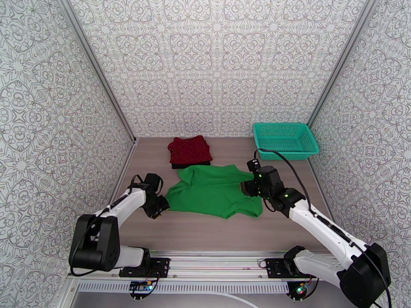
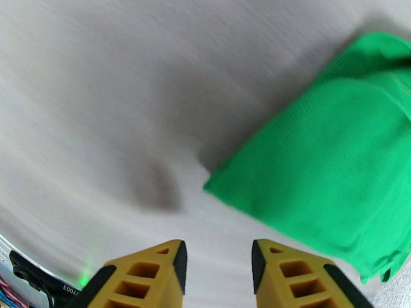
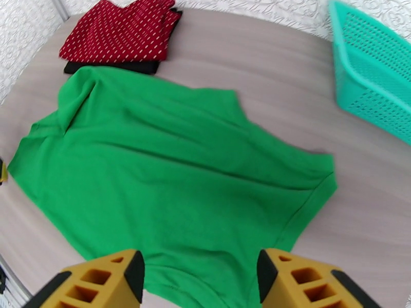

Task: Fold and stack the mixed laundry pile

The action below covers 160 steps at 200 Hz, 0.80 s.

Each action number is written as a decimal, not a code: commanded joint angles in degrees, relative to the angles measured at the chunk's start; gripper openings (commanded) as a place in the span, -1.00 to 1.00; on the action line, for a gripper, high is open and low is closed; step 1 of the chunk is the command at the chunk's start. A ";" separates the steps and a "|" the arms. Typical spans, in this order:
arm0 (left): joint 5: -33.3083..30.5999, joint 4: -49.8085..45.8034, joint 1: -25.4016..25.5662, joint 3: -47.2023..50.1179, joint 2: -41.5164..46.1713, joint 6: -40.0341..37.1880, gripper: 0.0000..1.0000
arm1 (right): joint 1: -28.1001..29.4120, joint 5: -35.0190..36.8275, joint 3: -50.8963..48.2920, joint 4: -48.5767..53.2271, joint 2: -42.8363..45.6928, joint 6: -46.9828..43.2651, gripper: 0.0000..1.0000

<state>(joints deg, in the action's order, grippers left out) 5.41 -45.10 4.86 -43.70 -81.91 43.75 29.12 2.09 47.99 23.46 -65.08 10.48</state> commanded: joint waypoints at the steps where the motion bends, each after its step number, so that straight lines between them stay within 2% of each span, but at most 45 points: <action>1: -2.61 4.08 -0.93 0.35 -1.10 1.17 -0.19 | -0.43 -2.69 -1.32 -0.65 0.81 -0.20 0.24; 65: -2.49 8.76 -1.79 -0.07 -4.02 -0.28 -0.19 | -0.47 -4.53 -2.61 -0.87 0.67 1.01 0.24; 94: -1.12 11.08 -1.72 0.91 -5.92 -0.50 -0.27 | -0.45 -5.31 -2.69 -0.58 0.40 1.47 0.24; 121: 0.15 13.20 -1.53 2.11 -6.80 -1.02 -0.49 | -0.45 -5.56 -2.88 0.04 0.44 1.78 0.24; 130: 0.63 13.69 -1.53 2.30 -7.03 -1.29 -0.67 | -0.46 -5.69 -3.00 0.41 0.35 1.78 0.24; 139: 0.65 13.65 -1.61 2.11 -7.12 -1.84 -1.00 | -0.43 -5.79 -3.13 0.68 0.41 1.78 0.24; 160: 0.32 13.01 -2.71 1.14 -6.99 -2.64 -1.00 | -0.47 -7.40 -3.59 2.09 0.30 0.59 0.23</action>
<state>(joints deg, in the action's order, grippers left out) 3.84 -36.62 3.18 -43.53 -86.32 42.44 29.12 -3.07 45.84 23.31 -64.97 11.27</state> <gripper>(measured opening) 0.060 0.621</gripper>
